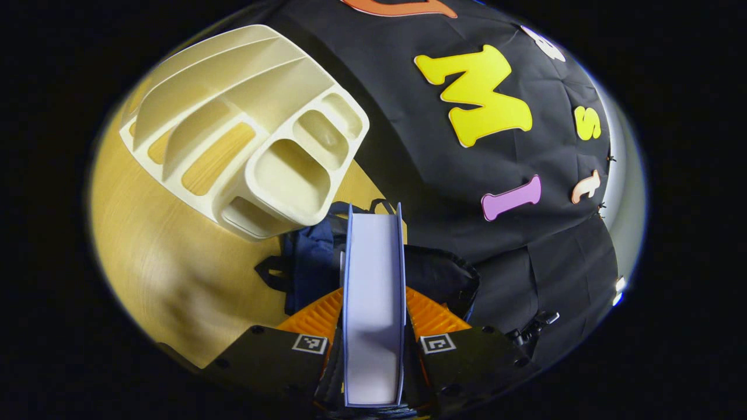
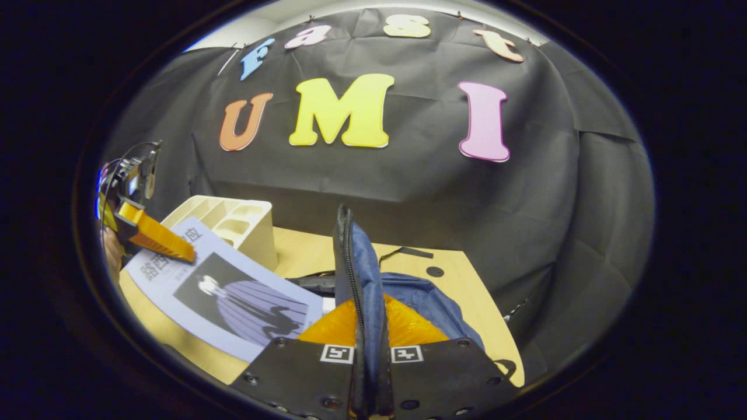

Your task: Open the schoolbag, grab two books from the bookshelf and put them into the schoolbag.

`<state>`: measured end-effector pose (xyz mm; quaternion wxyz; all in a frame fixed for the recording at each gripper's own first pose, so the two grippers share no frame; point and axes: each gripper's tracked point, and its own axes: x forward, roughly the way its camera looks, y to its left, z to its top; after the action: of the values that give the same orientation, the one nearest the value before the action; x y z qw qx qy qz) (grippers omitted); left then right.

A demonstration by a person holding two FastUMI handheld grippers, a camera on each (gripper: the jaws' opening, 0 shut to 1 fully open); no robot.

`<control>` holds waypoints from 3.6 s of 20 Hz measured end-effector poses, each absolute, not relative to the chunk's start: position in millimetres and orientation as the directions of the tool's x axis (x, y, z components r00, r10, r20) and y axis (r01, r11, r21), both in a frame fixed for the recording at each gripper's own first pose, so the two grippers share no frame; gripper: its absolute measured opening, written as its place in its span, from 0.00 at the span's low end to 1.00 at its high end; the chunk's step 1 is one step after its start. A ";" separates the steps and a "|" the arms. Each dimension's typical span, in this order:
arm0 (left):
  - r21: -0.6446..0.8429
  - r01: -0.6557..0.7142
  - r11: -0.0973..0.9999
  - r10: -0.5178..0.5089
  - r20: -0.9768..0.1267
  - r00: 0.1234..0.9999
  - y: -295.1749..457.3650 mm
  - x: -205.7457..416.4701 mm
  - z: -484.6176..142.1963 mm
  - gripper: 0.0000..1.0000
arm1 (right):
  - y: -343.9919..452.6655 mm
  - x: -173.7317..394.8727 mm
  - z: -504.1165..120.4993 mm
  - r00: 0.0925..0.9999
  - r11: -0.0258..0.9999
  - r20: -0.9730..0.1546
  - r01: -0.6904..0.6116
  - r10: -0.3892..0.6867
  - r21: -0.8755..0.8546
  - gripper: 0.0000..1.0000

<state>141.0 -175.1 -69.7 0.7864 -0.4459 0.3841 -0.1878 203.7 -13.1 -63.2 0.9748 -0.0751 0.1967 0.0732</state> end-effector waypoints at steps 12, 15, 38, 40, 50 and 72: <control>-0.797 -0.014 0.604 -0.560 -0.437 0.704 -227.2 186.7 -111.8 0.44 | -8.7 196.5 -52.6 0.924 0.975 -0.353 -0.196 0.148 -0.104 0.08; -0.783 0.005 0.622 -0.534 -0.419 0.734 -235.1 188.8 -116.9 0.43 | -2.0 194.4 -53.1 0.923 0.973 -0.346 -0.212 0.169 -0.089 0.08; -0.857 0.058 0.512 -0.579 -0.294 0.761 -349.8 219.0 -154.7 0.45 | -6.3 194.7 -44.6 0.936 0.972 -0.289 -0.227 0.200 -0.065 0.08; -0.858 0.057 0.510 -0.573 -0.290 0.766 -349.2 219.6 -158.1 0.46 | -5.7 196.1 -47.0 0.934 0.972 -0.296 -0.225 0.198 -0.061 0.08; -0.684 0.058 0.727 -0.480 -0.447 0.755 -328.6 222.9 -178.6 0.80 | -22.9 196.2 -63.7 0.928 0.985 -0.343 -0.167 0.146 -0.033 0.08; -0.307 0.111 0.945 -0.218 -0.342 0.914 -172.0 166.6 -113.8 0.93 | -19.1 180.6 -105.8 0.919 0.997 -0.394 -0.042 0.014 -0.062 0.35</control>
<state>166.6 -172.0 -113.8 0.9678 -0.1422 0.1894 -0.0850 180.6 -19.1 -105.8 0.9789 -0.0348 0.2009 0.0143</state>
